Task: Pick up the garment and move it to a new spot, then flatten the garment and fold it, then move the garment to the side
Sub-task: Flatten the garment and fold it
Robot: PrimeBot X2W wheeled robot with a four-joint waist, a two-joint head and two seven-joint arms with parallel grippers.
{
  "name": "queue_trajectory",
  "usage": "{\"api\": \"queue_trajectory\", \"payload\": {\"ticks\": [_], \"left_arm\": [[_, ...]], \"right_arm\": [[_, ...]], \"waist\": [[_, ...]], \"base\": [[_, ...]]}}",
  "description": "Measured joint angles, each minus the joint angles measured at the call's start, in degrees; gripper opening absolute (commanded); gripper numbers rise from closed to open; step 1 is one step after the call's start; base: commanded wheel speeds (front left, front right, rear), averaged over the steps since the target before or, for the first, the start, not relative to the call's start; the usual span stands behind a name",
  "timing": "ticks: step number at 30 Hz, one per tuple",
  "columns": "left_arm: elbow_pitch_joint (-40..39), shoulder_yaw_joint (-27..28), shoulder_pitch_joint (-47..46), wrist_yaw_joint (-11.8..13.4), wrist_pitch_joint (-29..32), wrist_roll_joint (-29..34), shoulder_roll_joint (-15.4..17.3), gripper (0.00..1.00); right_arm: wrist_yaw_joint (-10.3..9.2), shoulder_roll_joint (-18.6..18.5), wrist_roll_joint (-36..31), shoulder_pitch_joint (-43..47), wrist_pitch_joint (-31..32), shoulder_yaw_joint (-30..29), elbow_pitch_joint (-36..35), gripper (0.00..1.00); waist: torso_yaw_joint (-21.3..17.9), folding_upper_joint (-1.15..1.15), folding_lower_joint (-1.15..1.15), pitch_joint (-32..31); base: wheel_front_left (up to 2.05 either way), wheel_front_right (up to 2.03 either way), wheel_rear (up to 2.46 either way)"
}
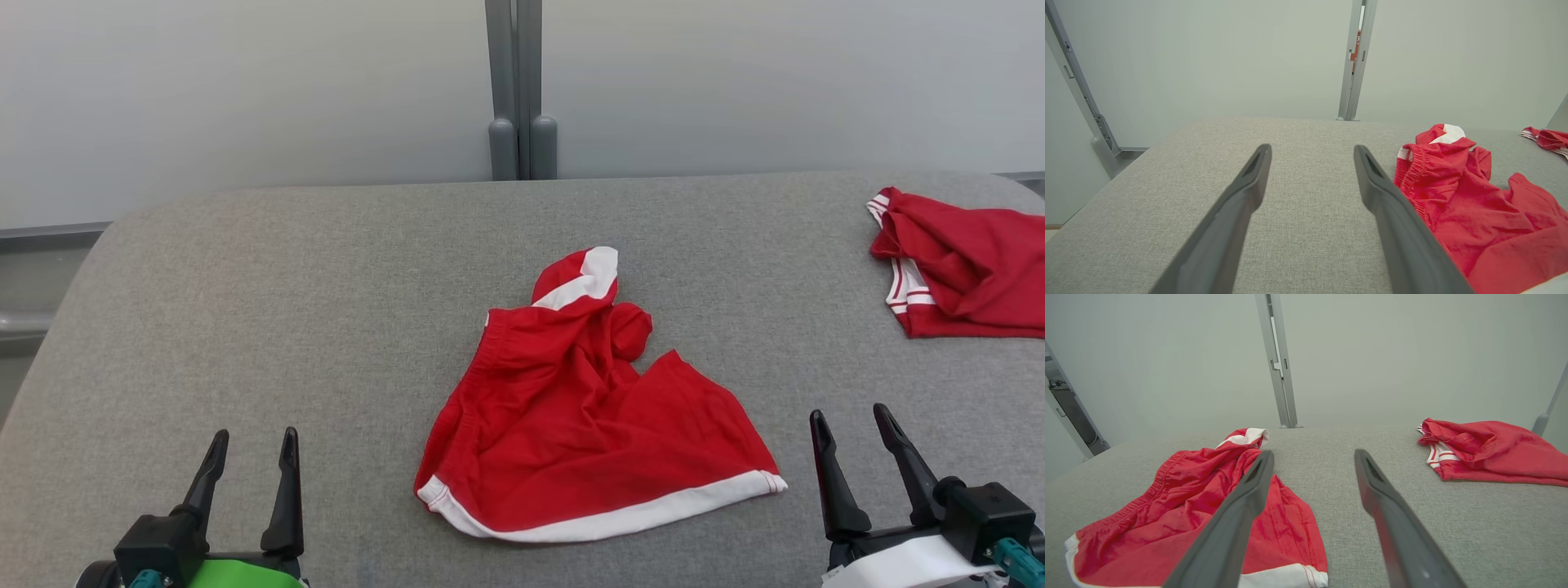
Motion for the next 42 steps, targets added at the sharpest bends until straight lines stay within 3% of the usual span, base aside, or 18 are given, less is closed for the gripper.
{"api": "queue_trajectory", "payload": {"ticks": [10, 19, 31, 42], "left_arm": [[0.22, -0.62, -0.06, -0.03, 0.13, -0.14, 0.59, 1.0], [3.36, -4.55, -4.85, -4.48, 2.1, 0.67, 1.79, 1.0], [15.19, -14.4, -12.7, -10.59, 2.96, 2.8, -0.05, 1.0], [26.13, -22.79, -16.55, -11.36, 1.41, -0.03, -1.42, 1.0]], "right_arm": [[0.0, 0.0, 0.15, -0.05, 0.0, 0.04, 0.74, 1.0], [0.0, -2.42, 0.88, -4.43, 1.11, 3.26, 6.79, 1.0], [0.0, -5.78, 4.44, -13.0, 0.55, 12.76, 21.02, 1.0], [0.0, -6.01, 8.11, -16.38, -0.33, 19.09, 28.74, 1.0]], "waist": [[-0.07, 0.0, 0.0, 0.49], [-0.47, 0.0, 0.0, 2.01], [-1.63, 0.0, 0.0, 5.86], [-3.13, 0.0, 0.0, 8.19]], "base": [[0.0, 0.0, 0.0], [0.0, 0.0, 0.0], [0.0, 0.0, 0.0], [0.0, 0.0, 0.0]]}}
